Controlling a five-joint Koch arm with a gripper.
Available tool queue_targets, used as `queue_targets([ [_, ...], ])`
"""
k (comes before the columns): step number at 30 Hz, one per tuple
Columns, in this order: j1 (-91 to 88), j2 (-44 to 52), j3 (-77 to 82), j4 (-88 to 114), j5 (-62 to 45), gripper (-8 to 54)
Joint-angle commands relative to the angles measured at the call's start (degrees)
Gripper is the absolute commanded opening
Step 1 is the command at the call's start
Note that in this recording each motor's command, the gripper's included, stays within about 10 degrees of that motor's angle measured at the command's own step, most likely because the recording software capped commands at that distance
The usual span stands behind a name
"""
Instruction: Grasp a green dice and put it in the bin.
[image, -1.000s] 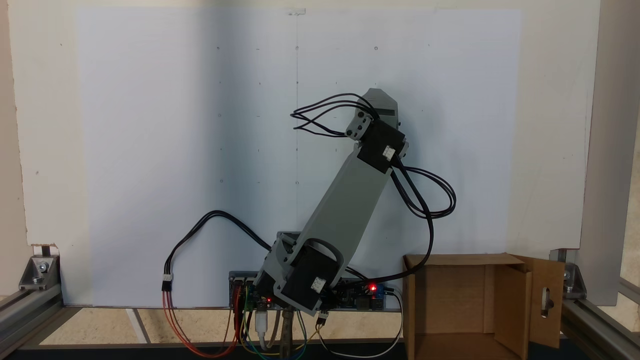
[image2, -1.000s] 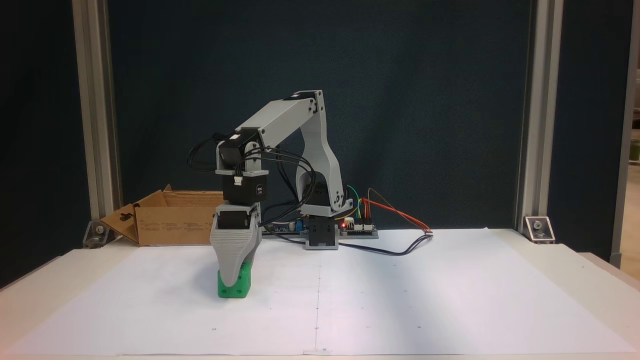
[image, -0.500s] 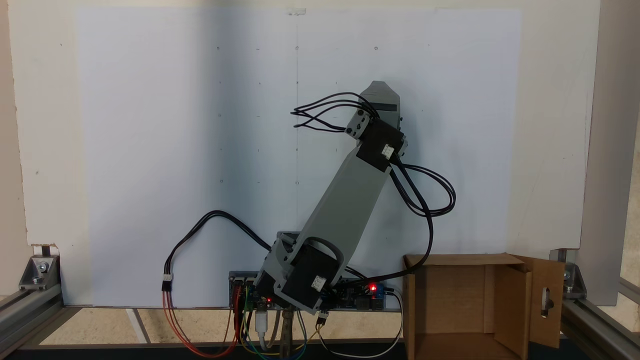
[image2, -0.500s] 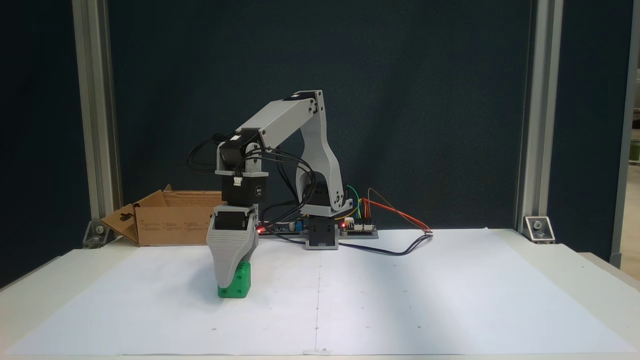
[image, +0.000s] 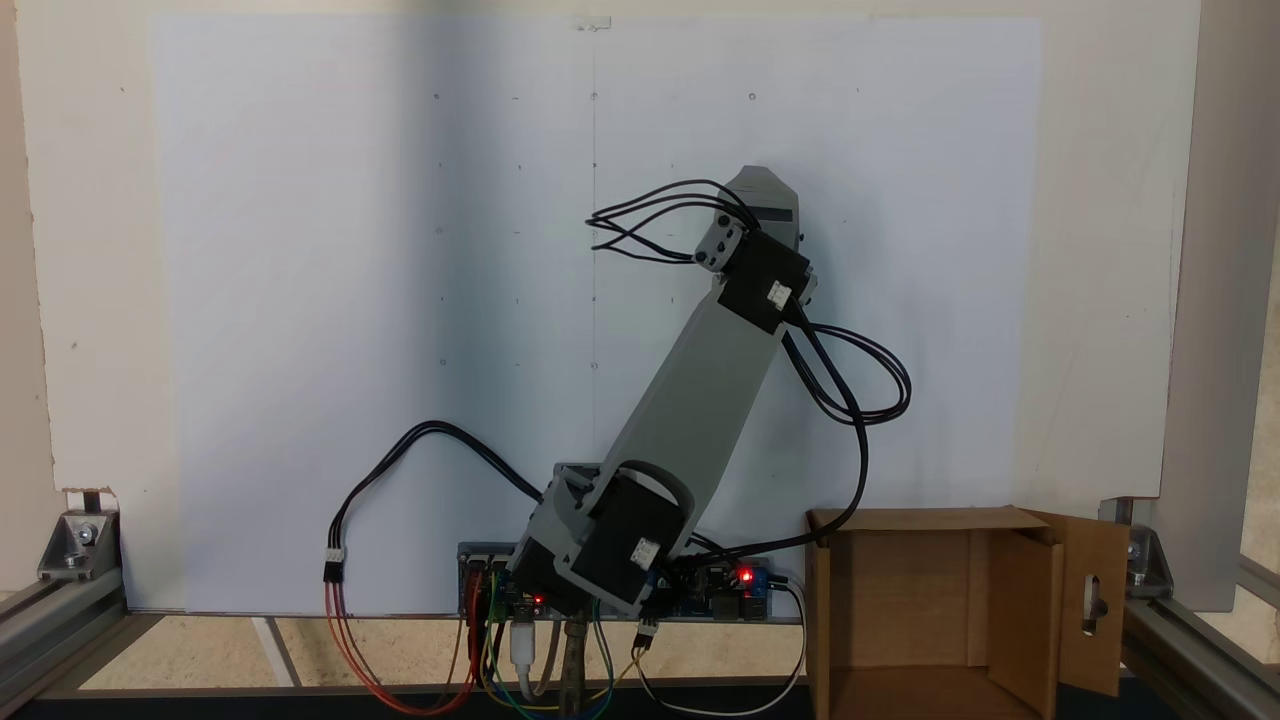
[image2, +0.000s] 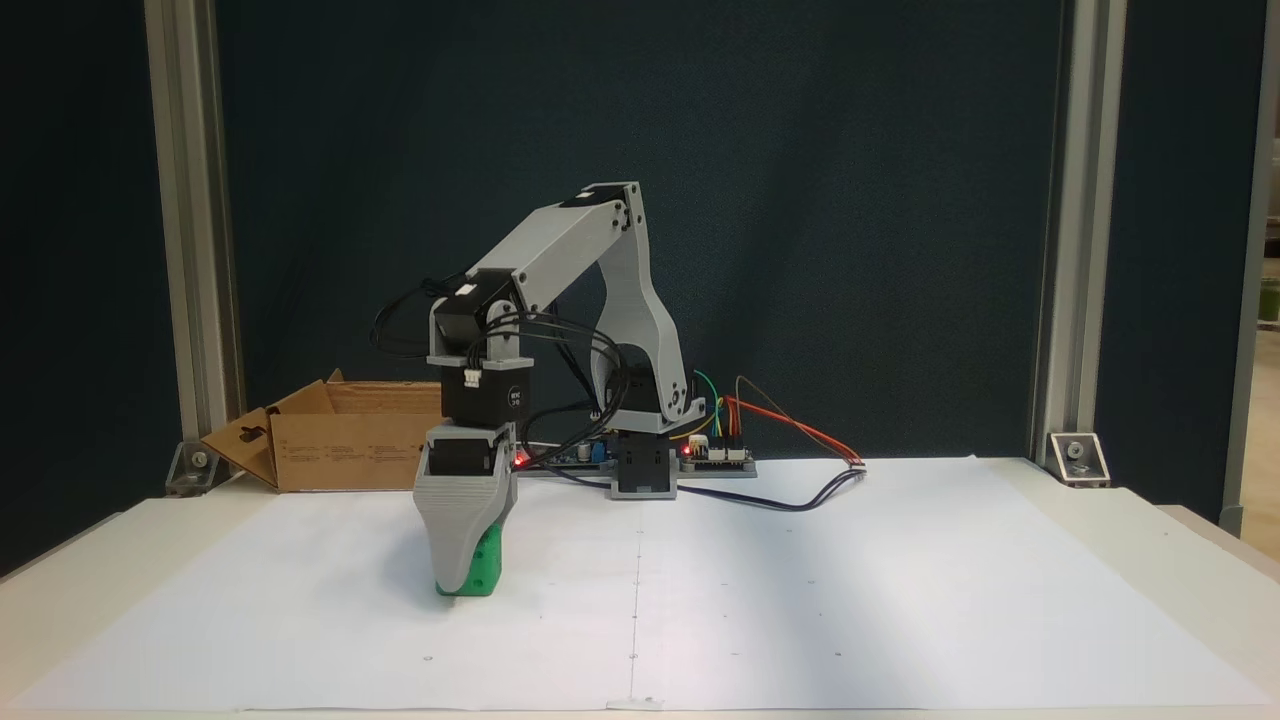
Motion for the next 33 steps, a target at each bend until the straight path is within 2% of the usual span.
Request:
queue_targets([
  [1, 0.09, 0.0, -0.97, -0.97, 3.16, 42.0],
  [6, 0.44, -0.35, -0.97, -1.05, 3.16, 41.1],
  [7, 0.53, -0.35, -0.97, -1.05, 3.16, 39.3],
  [10, 0.88, -0.35, -0.79, -1.05, 3.16, 30.9],
  [15, 1.14, -0.26, -0.62, -1.05, 3.08, 12.3],
  [19, 1.49, 1.23, -0.7, -1.05, 3.08, 11.4],
  [23, 1.49, 8.09, -3.6, 4.75, 3.43, 11.5],
  [33, 5.89, 16.61, -38.65, 38.92, 11.95, 11.5],
])
